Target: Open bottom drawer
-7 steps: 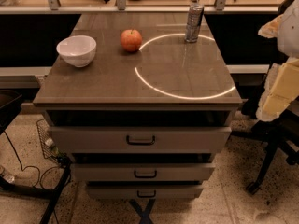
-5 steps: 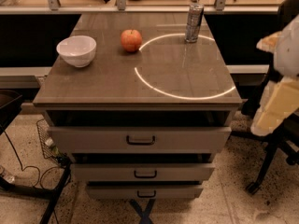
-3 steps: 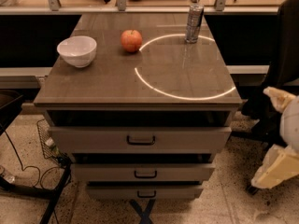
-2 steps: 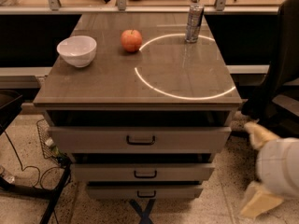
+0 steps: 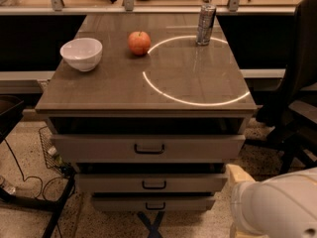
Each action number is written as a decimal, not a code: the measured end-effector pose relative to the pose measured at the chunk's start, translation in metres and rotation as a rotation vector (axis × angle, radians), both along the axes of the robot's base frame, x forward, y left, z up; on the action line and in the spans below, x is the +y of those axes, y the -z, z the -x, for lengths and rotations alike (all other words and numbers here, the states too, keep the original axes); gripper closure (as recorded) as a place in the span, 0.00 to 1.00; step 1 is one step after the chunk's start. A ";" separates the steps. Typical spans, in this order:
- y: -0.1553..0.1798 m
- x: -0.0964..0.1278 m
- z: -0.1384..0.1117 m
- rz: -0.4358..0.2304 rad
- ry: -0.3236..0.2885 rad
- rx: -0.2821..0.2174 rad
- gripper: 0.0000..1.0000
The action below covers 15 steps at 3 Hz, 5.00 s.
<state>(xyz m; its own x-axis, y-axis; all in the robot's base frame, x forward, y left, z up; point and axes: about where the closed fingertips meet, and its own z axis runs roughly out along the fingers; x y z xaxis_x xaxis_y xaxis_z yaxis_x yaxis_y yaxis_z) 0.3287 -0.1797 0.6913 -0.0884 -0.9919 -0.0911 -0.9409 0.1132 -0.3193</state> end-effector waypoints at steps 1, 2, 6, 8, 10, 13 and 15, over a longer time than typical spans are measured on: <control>0.004 -0.012 0.000 0.045 0.030 -0.006 0.00; 0.003 -0.012 -0.001 0.045 0.030 -0.007 0.00; 0.190 0.035 0.009 0.093 -0.144 0.181 0.00; 0.276 0.067 0.018 0.084 -0.138 0.258 0.00; 0.341 0.077 0.000 0.154 -0.008 0.144 0.00; 0.389 0.032 -0.018 -0.095 0.045 0.234 0.00; 0.398 0.046 -0.025 -0.194 0.033 0.249 0.00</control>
Offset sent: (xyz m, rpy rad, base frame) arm -0.0003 -0.0107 -0.0045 -0.0449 -0.0039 -0.0260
